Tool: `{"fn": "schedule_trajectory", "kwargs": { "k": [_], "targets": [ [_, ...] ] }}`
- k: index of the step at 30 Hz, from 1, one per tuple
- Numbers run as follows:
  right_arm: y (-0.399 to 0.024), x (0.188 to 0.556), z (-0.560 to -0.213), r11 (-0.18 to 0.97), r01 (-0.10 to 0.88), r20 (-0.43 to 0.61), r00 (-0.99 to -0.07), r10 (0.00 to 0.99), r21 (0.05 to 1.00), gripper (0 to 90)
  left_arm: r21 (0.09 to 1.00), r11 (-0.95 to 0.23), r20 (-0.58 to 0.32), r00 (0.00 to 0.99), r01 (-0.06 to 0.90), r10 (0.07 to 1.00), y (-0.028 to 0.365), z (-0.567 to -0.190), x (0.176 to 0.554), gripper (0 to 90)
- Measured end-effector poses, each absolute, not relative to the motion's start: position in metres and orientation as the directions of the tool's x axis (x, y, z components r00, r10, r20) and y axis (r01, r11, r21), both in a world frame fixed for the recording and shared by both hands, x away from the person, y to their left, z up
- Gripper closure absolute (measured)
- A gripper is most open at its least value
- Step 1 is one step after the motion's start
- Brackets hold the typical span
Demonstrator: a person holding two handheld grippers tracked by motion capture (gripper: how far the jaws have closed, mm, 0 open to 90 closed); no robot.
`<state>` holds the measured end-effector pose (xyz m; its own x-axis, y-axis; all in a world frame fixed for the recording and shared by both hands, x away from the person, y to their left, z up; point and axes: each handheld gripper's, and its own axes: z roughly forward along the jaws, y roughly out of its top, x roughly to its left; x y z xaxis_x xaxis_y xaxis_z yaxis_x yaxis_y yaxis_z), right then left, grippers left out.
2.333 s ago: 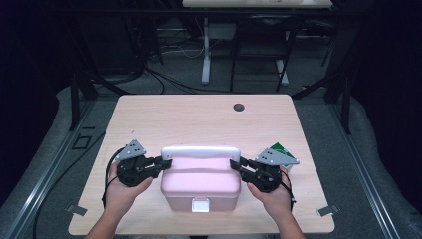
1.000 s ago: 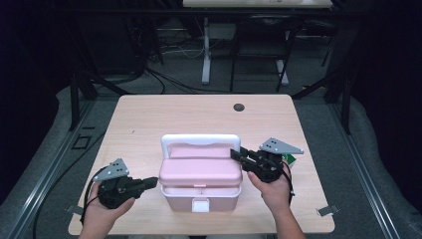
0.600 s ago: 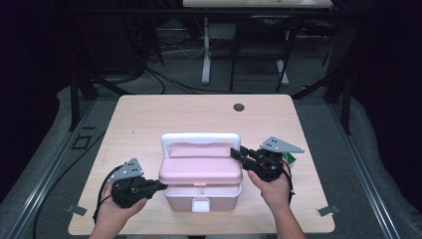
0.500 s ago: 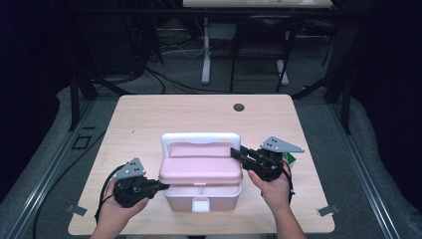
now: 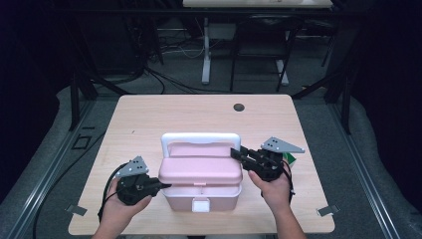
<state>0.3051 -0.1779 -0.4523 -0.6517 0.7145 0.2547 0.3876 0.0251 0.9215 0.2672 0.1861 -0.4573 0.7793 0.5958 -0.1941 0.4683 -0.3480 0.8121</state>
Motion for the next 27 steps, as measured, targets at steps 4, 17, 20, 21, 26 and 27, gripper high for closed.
{"fn": "schedule_trajectory", "kwargs": {
  "k": [4, 17, 20, 21, 26, 27],
  "targets": [
    [-0.18, 0.306, -0.453, 0.006, 0.405, 0.283, -0.651, 0.704, 0.914, 67.5, 0.81, -0.348, -0.197, 0.779, 0.471, 0.595, 0.187, -0.458, 0.267, 89.9],
    [-0.199, 0.294, -0.445, -0.018, 0.381, 0.272, -0.625, 0.732, 0.924, 66.1, 0.824, -0.344, -0.183, 0.786, 0.45, 0.591, 0.186, -0.447, 0.27, 89.6],
    [-0.2, 0.292, -0.445, -0.018, 0.379, 0.271, -0.626, 0.731, 0.925, 66.1, 0.83, -0.338, -0.181, 0.788, 0.443, 0.589, 0.187, -0.443, 0.272, 89.4],
    [-0.201, 0.291, -0.446, -0.016, 0.378, 0.268, -0.626, 0.733, 0.926, 66.1, 0.833, -0.332, -0.184, 0.787, 0.443, 0.588, 0.187, -0.443, 0.273, 89.5],
    [-0.203, 0.288, -0.446, -0.013, 0.371, 0.258, -0.617, 0.744, 0.928, 66.0, 0.84, -0.327, -0.181, 0.791, 0.434, 0.585, 0.188, -0.437, 0.276, 89.2],
    [-0.204, 0.287, -0.447, -0.016, 0.371, 0.258, -0.614, 0.746, 0.929, 66.1, 0.842, -0.327, -0.176, 0.792, 0.429, 0.584, 0.188, -0.436, 0.277, 89.2]
  ]
}}
